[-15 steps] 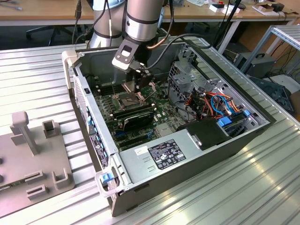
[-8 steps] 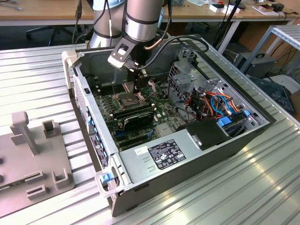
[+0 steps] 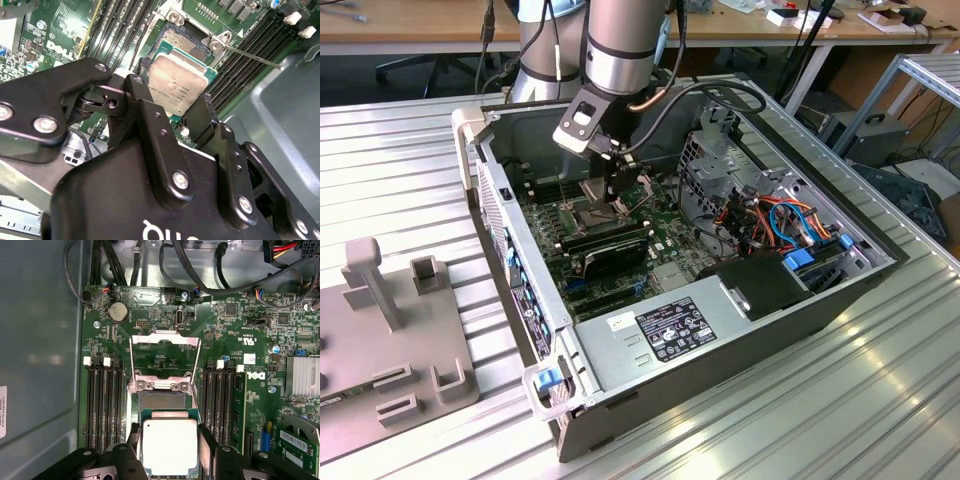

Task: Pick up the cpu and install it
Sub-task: 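Place the cpu into insertion slot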

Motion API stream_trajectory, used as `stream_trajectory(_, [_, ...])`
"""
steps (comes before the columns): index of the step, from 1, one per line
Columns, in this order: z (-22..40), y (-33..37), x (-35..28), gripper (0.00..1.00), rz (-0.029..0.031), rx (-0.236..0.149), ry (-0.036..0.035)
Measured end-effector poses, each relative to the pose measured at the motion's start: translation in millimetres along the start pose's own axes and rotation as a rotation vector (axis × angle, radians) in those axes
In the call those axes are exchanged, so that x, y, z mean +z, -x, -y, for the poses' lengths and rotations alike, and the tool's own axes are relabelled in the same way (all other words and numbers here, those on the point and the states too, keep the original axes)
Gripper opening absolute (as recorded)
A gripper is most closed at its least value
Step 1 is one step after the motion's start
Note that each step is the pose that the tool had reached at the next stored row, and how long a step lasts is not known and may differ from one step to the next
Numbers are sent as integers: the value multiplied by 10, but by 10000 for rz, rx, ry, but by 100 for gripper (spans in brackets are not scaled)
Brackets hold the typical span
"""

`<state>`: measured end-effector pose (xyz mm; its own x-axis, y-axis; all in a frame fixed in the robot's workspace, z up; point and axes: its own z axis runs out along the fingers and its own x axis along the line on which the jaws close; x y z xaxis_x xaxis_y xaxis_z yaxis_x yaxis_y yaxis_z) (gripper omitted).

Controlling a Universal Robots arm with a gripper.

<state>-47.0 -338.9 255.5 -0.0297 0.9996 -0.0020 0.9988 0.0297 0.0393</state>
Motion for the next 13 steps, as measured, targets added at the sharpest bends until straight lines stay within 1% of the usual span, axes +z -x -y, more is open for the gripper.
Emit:
stream_trajectory(7, [0,0,2,55,-2,0,1])
stream_trajectory(9, [0,-1,11,55,-6,0,4])
stream_trajectory(13, [2,0,61,55,-2,0,1])
